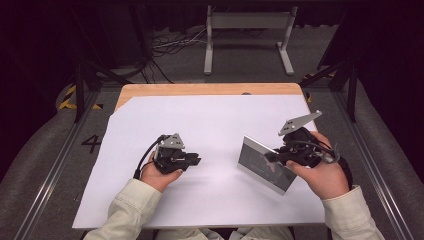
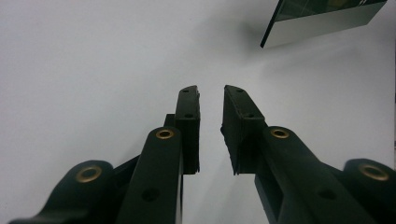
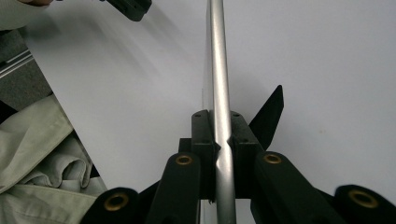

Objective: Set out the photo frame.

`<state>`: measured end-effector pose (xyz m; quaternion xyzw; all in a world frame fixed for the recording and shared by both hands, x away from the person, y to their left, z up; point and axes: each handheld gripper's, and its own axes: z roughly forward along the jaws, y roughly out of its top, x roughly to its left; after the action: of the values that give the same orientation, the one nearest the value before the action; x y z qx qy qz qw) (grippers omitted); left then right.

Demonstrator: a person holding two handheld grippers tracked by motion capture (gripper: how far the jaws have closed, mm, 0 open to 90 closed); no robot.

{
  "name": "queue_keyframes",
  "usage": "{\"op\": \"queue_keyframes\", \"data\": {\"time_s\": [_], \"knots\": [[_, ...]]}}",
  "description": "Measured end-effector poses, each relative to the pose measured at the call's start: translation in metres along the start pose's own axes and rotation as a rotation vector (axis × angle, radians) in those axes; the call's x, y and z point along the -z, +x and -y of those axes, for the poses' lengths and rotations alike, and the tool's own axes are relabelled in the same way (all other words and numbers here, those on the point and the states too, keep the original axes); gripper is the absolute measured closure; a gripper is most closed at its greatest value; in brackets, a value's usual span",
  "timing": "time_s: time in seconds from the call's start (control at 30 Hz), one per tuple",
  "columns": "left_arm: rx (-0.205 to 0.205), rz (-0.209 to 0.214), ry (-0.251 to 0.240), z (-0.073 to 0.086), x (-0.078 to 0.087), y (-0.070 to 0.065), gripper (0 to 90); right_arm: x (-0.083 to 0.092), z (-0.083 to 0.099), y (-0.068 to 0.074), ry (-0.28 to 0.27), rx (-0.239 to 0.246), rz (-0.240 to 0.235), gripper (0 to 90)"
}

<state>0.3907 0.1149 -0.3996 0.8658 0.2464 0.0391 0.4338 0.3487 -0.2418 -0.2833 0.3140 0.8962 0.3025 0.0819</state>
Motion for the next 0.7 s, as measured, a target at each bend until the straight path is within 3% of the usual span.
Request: {"op": "queue_keyframes", "data": {"time_s": [0.7], "knots": [[0.059,-0.06,-0.017,0.02,0.024,0.006,76.4,-0.024,-0.044,-0.006,0.007,0.186,-0.106,83.7]]}}
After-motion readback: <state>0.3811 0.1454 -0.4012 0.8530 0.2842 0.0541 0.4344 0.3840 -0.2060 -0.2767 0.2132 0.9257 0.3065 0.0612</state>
